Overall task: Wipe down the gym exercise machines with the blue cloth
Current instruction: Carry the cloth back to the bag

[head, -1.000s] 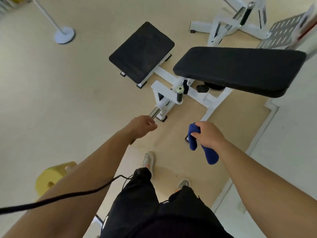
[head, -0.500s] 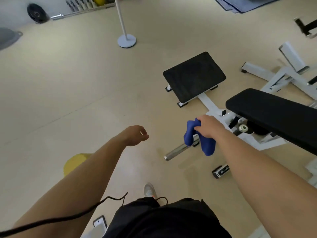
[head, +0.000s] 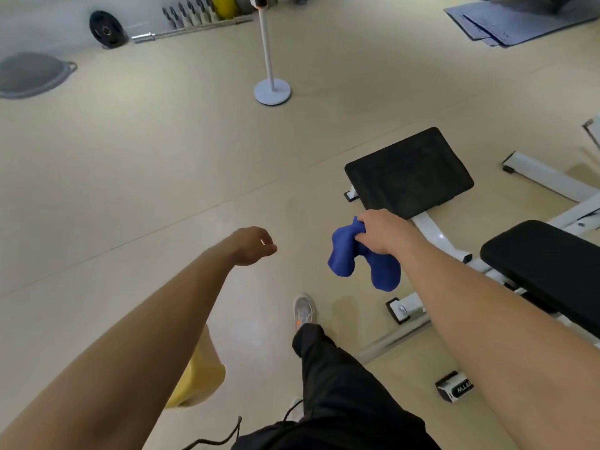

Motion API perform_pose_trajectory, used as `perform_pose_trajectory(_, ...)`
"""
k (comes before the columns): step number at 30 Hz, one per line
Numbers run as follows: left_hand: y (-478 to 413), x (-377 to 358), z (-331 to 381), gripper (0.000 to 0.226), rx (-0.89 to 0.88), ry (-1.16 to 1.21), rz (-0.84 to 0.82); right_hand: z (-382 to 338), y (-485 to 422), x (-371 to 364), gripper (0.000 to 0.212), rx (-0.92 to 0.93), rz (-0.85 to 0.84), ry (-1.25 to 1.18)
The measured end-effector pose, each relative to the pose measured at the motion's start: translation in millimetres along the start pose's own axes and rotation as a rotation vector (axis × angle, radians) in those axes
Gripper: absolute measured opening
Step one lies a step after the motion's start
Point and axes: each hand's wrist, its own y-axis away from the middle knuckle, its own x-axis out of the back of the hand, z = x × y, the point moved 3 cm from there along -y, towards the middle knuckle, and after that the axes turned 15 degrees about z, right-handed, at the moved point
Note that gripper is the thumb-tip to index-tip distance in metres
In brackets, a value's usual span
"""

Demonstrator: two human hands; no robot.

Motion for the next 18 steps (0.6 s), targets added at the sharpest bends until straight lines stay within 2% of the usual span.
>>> perform_pose_trajectory(7,-173.0,53.1,29.6,0.018,-0.018,-0.050,-0.024,31.5,-173.9,16.5,0.011,-0.096,0.001,-0.047)
perform_pose_trajectory(11,-272.5,91.5,66.2,0.023,-0.024,-0.076,-0.035,64.4,-265.4,42.7,0.010,-0.195,-0.016,-0.099)
perform_pose_trajectory(18,-423.5,142.9,124.8,0.030,-0.111,-0.164,-0.082,114.6,-403.1,90.1,0.027,-0.290,-0.015,-0.097)
